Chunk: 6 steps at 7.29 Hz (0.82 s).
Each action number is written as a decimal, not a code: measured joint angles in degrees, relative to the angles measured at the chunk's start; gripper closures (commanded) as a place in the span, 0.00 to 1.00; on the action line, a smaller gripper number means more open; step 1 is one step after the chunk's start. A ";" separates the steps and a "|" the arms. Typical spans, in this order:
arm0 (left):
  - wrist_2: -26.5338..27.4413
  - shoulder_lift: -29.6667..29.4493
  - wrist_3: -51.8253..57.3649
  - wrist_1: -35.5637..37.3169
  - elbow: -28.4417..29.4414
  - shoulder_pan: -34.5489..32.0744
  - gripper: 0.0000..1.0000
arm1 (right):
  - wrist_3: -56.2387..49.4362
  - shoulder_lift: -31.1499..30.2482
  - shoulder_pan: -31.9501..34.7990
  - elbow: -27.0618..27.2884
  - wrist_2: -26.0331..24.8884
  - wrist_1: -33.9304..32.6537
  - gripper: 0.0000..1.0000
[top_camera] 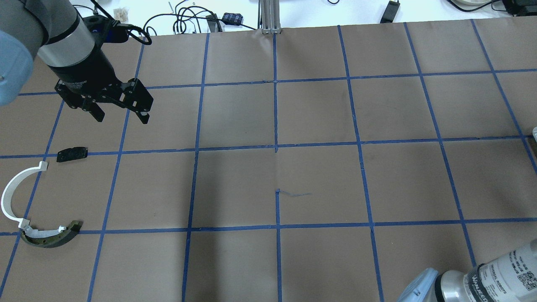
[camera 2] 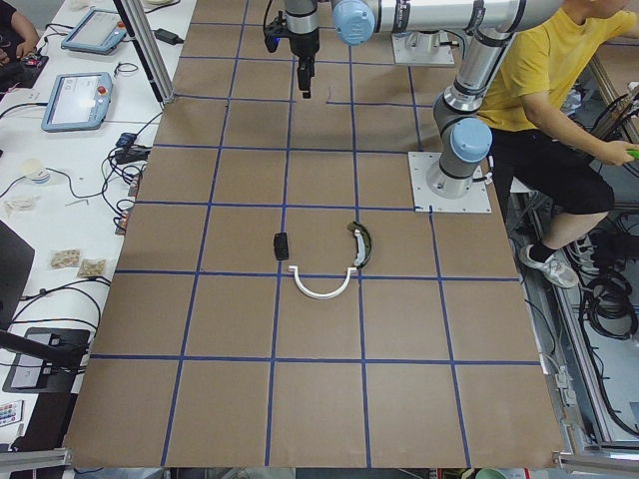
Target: Place bearing gear from tray to pile
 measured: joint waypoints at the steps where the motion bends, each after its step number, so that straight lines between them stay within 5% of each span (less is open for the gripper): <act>1: 0.04 -0.05 0.00 -0.03 -0.01 0.00 0.00 | -0.15 0.04 0.00 0.29 -0.19 -0.25 0.16; 6: -0.14 -0.10 0.00 -0.10 -0.11 -0.01 0.00 | -1.86 0.11 0.00 0.50 -1.67 0.18 0.40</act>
